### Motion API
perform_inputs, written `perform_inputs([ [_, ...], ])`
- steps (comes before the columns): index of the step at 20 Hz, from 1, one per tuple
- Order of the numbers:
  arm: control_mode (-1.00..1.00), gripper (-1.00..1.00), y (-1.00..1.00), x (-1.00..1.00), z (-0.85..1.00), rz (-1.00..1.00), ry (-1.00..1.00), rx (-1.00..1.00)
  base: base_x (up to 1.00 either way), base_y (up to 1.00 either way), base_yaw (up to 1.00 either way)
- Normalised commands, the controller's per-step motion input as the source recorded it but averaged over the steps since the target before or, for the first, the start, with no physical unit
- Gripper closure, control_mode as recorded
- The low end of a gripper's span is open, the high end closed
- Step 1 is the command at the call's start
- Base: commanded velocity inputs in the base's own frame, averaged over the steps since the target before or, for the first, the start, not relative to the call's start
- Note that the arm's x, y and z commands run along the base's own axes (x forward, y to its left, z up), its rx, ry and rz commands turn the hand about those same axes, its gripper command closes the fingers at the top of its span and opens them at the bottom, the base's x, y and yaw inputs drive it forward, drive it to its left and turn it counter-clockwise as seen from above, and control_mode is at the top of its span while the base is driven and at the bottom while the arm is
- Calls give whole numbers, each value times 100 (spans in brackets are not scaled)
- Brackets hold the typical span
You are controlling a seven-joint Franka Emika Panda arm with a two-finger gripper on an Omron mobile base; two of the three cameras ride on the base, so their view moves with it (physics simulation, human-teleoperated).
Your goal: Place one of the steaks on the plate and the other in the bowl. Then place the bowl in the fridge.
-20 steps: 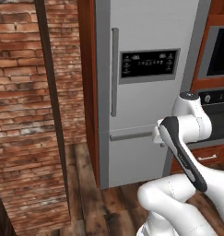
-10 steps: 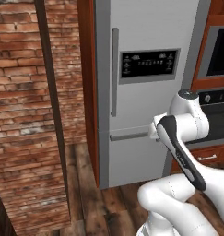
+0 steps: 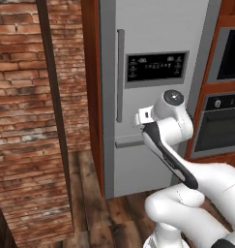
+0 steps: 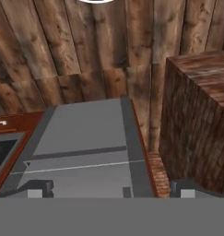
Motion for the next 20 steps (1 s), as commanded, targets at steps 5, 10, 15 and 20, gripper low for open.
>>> perform_inputs([
  [5, -100, -100, 0, 60, 47, -3, -31, -3, 0, 0, 0],
  [10, -100, -100, -3, 23, 50, 11, -13, 0, 0, 0, 0],
  [15, -100, -100, -2, 14, 34, 17, 0, 0, 0, 0, 0],
  [20, -100, -100, -1, 41, 6, 1, 2, 0, 0, 0, 0],
])
